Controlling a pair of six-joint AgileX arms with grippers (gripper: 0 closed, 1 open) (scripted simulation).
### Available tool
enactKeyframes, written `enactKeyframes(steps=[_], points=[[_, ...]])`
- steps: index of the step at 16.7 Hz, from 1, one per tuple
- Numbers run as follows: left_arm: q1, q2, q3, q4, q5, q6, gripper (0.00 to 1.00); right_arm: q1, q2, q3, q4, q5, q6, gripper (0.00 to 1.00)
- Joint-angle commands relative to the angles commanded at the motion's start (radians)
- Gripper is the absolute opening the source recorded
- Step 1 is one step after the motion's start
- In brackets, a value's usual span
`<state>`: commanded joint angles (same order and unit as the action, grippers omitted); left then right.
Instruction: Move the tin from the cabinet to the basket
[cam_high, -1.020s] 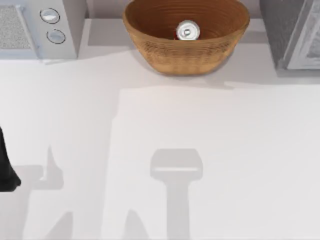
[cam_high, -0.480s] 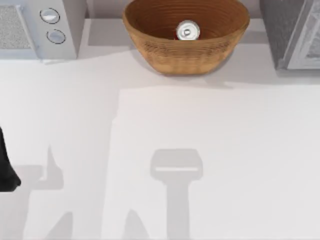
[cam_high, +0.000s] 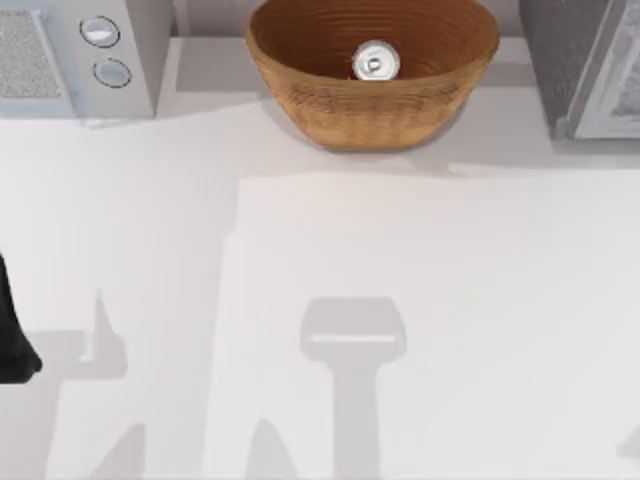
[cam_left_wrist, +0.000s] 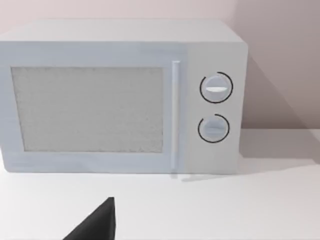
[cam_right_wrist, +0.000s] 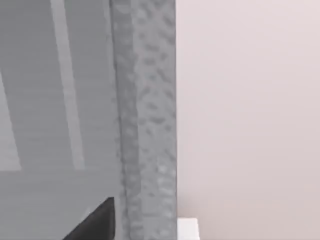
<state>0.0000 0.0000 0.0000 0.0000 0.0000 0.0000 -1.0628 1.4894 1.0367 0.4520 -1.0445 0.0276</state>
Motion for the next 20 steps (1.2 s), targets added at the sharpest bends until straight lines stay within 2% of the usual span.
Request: enactKeyframes(steps=[5,9,12,18,20], points=[[0.000,0.000,0.000,0.000,0.000,0.000,1.00,0.003,-0.069,0.394,-0.493,-0.001,0.001,1.00],[0.000,0.000,0.000,0.000,0.000,0.000,1.00,0.016,-0.127,0.622,-0.749,0.008,0.001,1.00],[0.000,0.000,0.000,0.000,0.000,0.000,1.00,0.022,-0.149,0.699,-0.829,0.013,0.001,1.00],[0.000,0.000,0.000,0.000,0.000,0.000,1.00,0.019,-0.149,0.706,-0.832,0.013,0.001,1.00],[0.000,0.000,0.000,0.000,0.000,0.000,1.00,0.048,-0.147,0.711,-0.833,0.042,0.001,1.00]])
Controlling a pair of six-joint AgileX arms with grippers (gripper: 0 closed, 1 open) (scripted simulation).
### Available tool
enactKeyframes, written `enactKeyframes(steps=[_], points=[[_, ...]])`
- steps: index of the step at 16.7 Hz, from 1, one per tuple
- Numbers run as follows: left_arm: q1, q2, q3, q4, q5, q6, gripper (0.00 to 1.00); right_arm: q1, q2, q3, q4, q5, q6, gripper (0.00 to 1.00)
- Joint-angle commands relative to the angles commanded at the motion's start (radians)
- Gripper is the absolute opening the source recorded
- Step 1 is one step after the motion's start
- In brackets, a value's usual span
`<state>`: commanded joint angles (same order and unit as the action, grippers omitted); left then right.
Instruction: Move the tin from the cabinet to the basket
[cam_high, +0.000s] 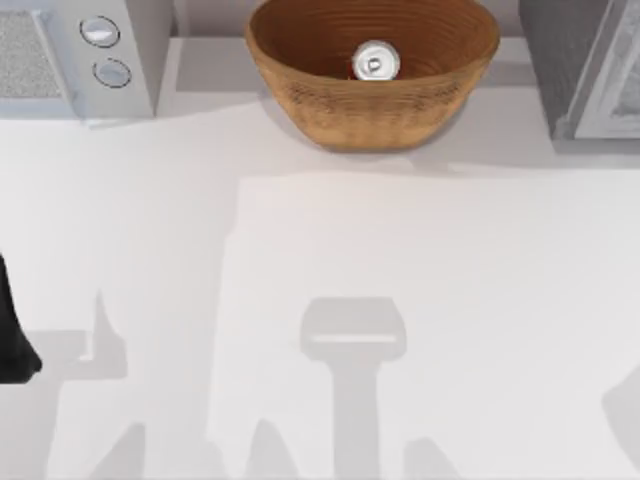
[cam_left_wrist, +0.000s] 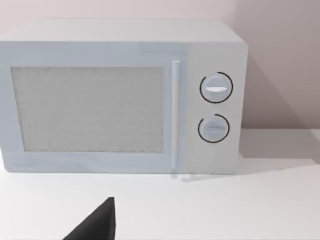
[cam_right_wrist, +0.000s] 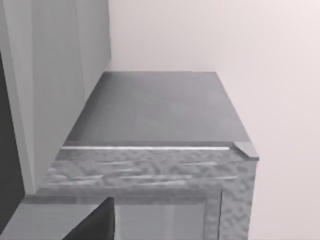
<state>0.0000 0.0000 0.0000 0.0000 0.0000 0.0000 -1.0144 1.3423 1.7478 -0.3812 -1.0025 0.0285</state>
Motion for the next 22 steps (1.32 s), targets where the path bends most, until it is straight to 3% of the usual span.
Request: enactKeyframes(steps=[5,17,19,22], points=[[0.000,0.000,0.000,0.000,0.000,0.000,1.00,0.245,0.009,0.023,-0.014,0.246,-0.003,1.00],[0.000,0.000,0.000,0.000,0.000,0.000,1.00,1.267,-0.030,0.001,-0.051,1.267,-0.007,1.00],[0.000,0.000,0.000,0.000,0.000,0.000,1.00,1.374,-0.041,-0.013,-0.054,1.373,-0.008,1.00],[0.000,0.000,0.000,0.000,0.000,0.000,1.00,1.452,-0.050,-0.026,-0.057,1.451,-0.009,1.00]])
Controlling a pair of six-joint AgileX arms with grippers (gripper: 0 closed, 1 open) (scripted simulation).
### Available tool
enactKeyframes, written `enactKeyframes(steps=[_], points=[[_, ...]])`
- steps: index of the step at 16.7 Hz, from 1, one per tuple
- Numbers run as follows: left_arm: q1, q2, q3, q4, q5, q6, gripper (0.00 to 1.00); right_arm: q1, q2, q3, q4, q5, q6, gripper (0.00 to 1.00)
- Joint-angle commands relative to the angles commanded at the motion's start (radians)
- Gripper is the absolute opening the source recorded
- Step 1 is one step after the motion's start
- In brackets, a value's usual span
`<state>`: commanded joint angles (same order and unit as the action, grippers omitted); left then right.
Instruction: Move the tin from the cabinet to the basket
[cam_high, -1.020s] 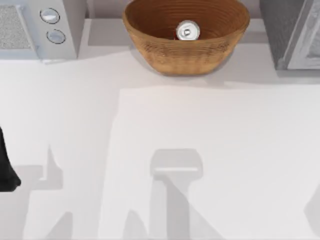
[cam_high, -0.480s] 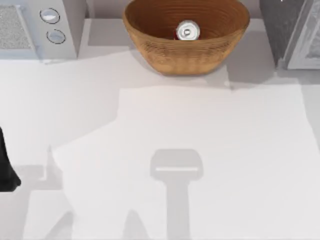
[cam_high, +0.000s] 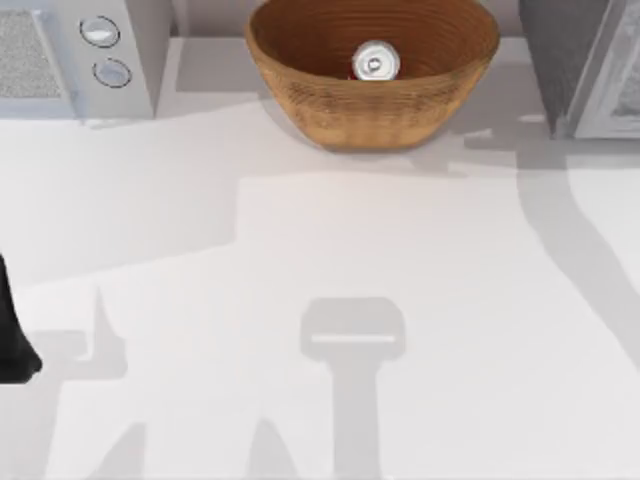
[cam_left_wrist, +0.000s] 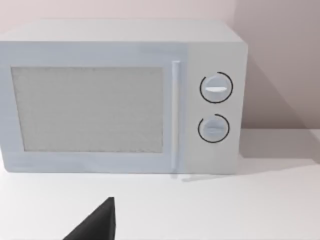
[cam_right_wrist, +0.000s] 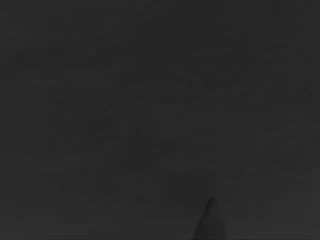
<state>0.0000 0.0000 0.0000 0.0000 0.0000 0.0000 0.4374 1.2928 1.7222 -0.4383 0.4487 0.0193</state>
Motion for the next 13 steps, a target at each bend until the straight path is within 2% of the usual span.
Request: enactKeyframes(steps=[6,13], points=[[0.000,0.000,0.000,0.000,0.000,0.000,1.00,-0.022,-0.019,0.010,-0.005,0.020,-0.012,1.00],[0.000,0.000,0.000,0.000,0.000,0.000,1.00,-0.102,0.128,0.113,0.038,-0.058,-0.010,1.00]])
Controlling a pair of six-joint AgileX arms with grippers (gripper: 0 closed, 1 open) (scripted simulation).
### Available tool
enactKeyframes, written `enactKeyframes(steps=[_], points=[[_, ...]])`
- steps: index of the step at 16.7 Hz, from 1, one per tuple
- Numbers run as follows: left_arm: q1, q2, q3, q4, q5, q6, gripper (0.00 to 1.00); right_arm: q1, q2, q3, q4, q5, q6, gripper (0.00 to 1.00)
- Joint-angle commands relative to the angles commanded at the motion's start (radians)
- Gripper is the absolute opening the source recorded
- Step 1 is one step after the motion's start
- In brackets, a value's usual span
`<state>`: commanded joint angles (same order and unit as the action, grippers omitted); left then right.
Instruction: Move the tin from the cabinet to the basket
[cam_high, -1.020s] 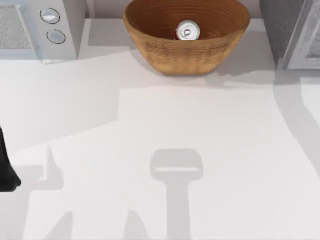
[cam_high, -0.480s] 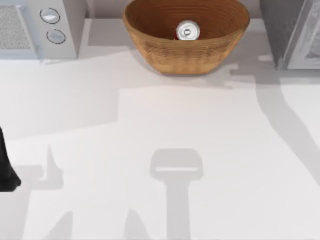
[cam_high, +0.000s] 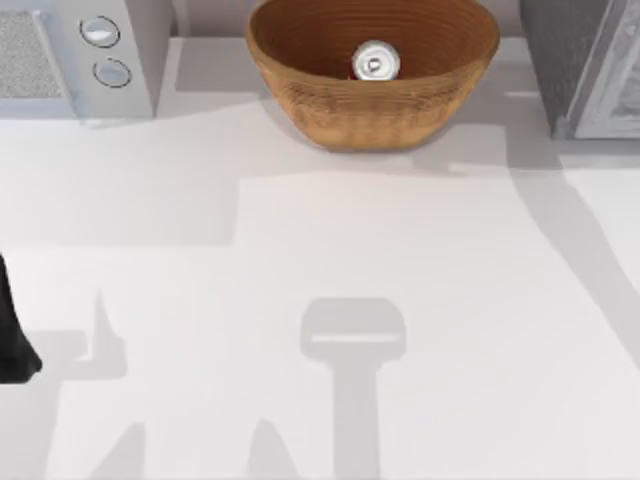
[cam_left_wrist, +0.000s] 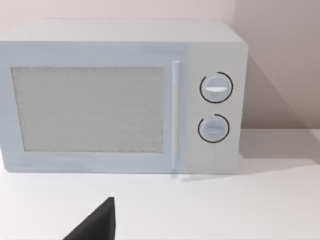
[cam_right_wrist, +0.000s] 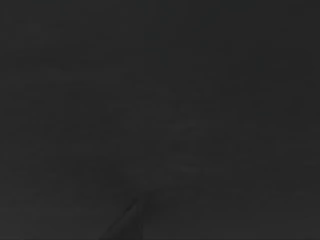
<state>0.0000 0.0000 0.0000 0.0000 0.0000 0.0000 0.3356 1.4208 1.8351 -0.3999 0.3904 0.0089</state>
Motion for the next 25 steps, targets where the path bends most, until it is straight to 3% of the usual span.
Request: enactKeyframes(steps=[6,10,21,25], points=[[0.000,0.000,0.000,0.000,0.000,0.000,1.00,0.000,-0.043,-0.038,0.006,-0.003,-0.002,1.00],[0.000,0.000,0.000,0.000,0.000,0.000,1.00,-0.037,-0.193,-0.226,0.050,-0.044,-0.004,1.00],[0.000,0.000,0.000,0.000,0.000,0.000,1.00,-0.230,-0.997,-1.357,0.275,-0.265,-0.008,1.00],[0.000,0.000,0.000,0.000,0.000,0.000,1.00,-0.295,-1.265,-1.675,0.351,-0.341,-0.009,1.00]])
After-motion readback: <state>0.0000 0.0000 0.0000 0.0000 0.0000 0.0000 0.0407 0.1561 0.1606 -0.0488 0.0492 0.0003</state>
